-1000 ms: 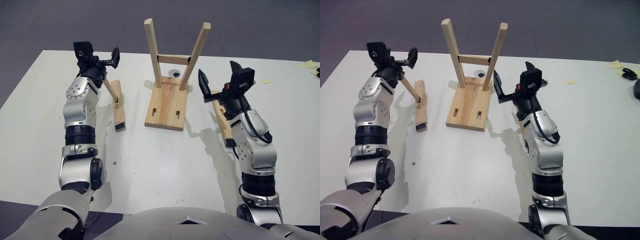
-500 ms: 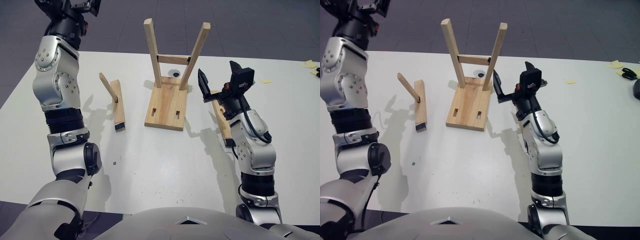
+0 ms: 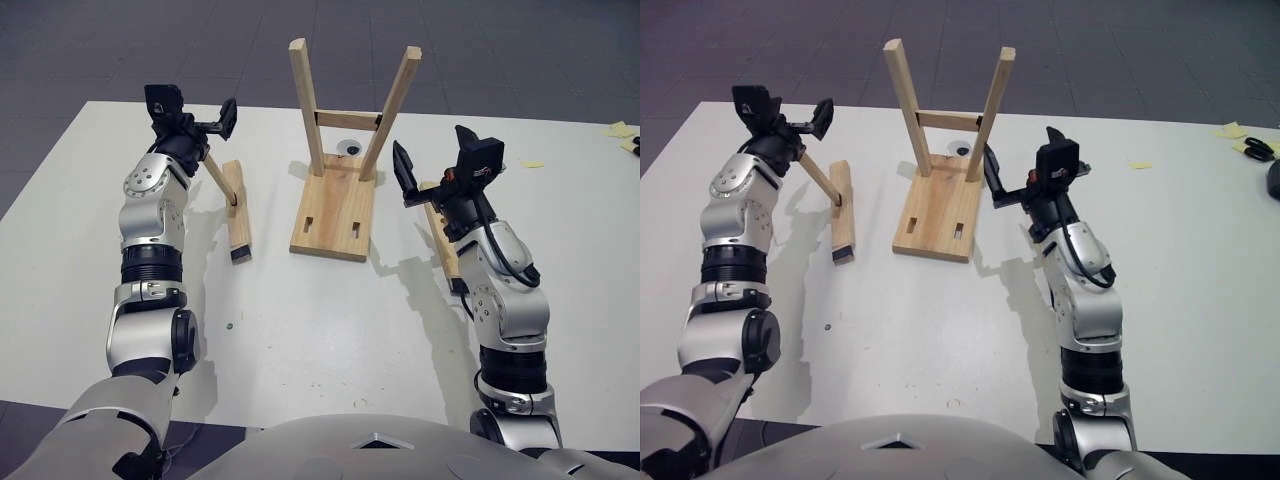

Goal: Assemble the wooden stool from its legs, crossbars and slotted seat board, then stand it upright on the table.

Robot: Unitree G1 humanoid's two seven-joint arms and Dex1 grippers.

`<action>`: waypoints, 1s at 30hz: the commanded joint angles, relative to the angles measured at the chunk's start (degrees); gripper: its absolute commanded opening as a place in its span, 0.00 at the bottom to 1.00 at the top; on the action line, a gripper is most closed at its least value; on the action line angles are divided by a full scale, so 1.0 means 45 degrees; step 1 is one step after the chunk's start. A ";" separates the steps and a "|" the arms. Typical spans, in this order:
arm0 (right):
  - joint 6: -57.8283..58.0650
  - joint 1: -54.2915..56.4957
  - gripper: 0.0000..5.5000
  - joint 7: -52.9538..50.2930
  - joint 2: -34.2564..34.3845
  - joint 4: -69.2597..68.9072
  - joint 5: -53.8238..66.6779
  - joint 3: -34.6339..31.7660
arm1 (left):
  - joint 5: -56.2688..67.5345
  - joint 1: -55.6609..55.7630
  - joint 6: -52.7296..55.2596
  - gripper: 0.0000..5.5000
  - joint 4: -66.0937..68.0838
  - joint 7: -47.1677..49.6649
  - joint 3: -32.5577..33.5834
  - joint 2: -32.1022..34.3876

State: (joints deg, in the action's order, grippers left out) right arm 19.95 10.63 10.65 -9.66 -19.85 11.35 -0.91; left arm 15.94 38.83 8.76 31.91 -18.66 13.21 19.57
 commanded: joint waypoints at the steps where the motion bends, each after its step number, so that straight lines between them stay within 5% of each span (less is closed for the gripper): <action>1: 0.0206 -0.0083 0.98 -0.0045 0.0075 -0.0318 -0.0003 0.0107 | 0.0133 -0.0467 0.0860 0.98 -0.0816 0.0369 0.0151 -0.0062; 13: 0.0213 0.0215 0.98 0.0007 0.0023 -0.0311 0.0082 -0.0104 | 0.0633 0.0224 0.2427 0.98 -0.4566 0.1032 0.0269 -0.0022; 30: 0.0194 0.0142 0.98 0.0128 -0.0045 -0.0494 -0.0127 0.0157 | -0.0216 0.0022 0.0865 0.98 -0.0893 0.0589 -0.0366 -0.0522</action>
State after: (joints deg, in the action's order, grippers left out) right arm 20.44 11.23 11.16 -9.79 -21.41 10.91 -0.48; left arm 15.68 38.71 11.89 26.76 -15.79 11.70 16.67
